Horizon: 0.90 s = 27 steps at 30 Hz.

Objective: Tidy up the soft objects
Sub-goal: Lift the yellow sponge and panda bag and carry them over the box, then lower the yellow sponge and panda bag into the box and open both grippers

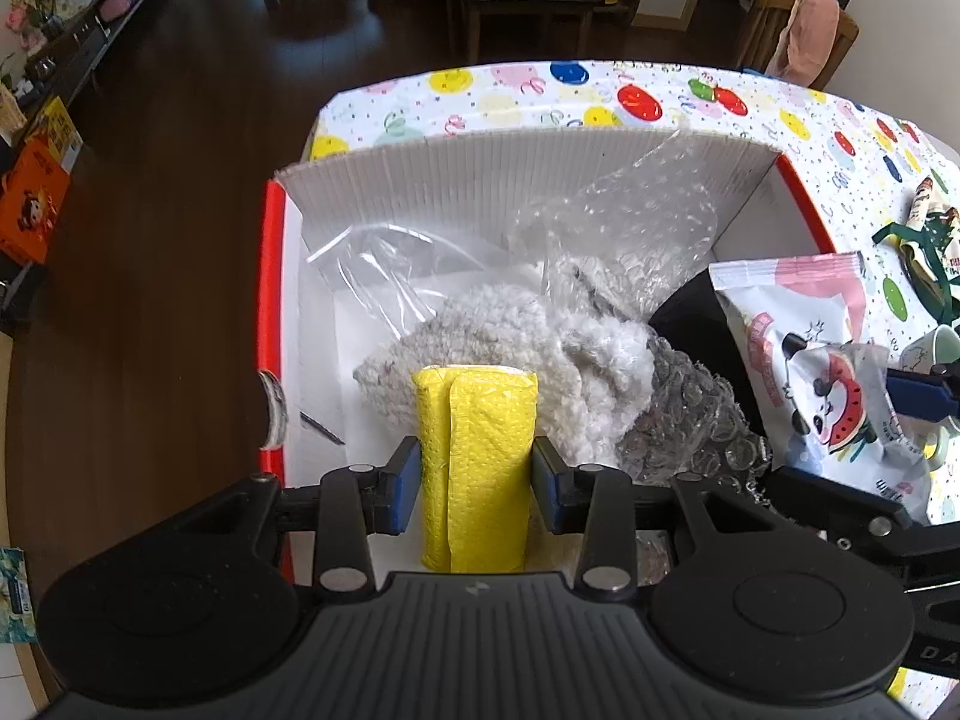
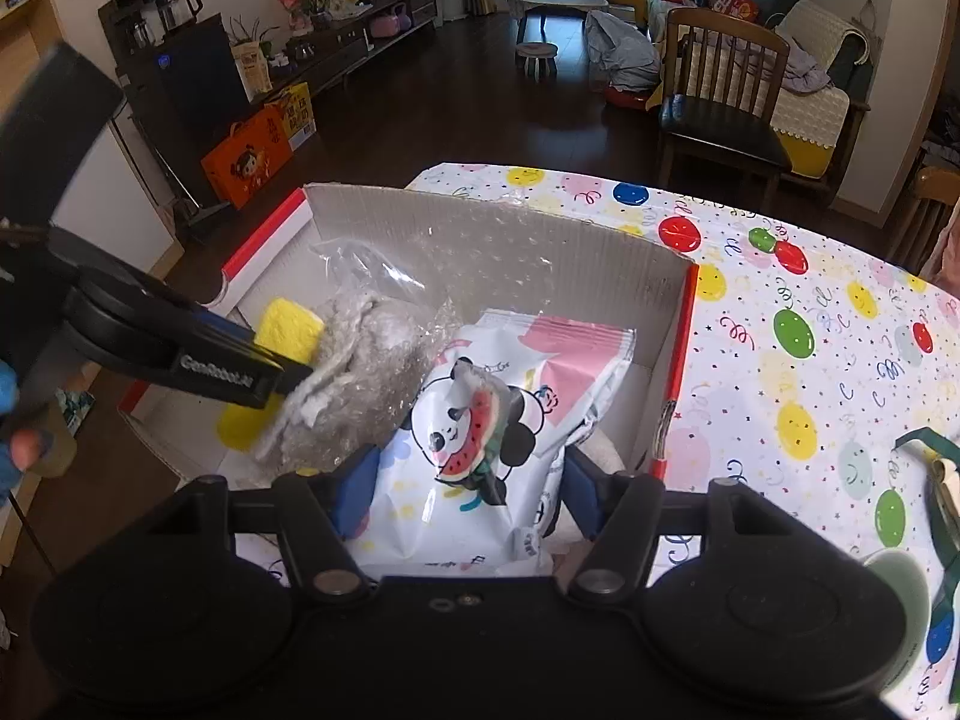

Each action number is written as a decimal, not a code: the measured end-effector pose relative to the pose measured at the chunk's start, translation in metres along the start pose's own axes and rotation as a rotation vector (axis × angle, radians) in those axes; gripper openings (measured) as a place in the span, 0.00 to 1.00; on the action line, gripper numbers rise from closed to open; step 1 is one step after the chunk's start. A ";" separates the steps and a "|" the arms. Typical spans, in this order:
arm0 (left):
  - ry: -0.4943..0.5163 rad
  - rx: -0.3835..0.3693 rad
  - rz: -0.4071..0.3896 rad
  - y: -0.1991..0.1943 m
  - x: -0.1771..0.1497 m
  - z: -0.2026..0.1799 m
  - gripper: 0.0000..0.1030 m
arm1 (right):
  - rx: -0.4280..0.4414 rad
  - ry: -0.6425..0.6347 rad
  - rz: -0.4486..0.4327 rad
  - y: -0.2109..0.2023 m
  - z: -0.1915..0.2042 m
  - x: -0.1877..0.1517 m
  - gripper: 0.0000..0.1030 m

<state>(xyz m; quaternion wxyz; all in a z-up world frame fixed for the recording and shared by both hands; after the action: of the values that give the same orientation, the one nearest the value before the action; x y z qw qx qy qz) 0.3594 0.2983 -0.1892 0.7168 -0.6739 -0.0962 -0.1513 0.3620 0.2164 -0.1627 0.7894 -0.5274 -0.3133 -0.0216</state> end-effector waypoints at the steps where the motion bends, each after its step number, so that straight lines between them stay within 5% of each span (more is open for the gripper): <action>1: 0.001 -0.002 0.004 0.003 -0.001 0.000 0.37 | 0.001 0.002 0.001 0.000 0.000 0.000 0.61; 12: -0.012 -0.015 0.020 0.018 -0.007 -0.004 0.39 | -0.008 0.009 -0.006 -0.003 0.001 0.002 0.68; 17: -0.002 0.011 -0.003 0.013 -0.008 -0.003 0.60 | -0.008 0.016 -0.015 -0.009 0.000 0.002 0.70; 27: -0.054 -0.014 -0.081 -0.016 -0.012 0.002 0.66 | 0.013 0.018 -0.053 -0.031 0.002 0.004 0.77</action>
<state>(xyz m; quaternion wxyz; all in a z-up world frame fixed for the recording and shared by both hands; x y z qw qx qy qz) 0.3429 0.3002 -0.1786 0.7023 -0.6784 -0.1417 -0.1624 0.3526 0.2055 -0.1351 0.7948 -0.5136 -0.3202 -0.0452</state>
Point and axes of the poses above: each gripper's, at about its wrist camera, not at the fingertips, and y roughly the way its jaws point, z to its left, x to its top, the point moved 9 cm from there along y, roughly the way its jaws point, and after that the axes turned 15 degrees about y, right-handed, at the moved point
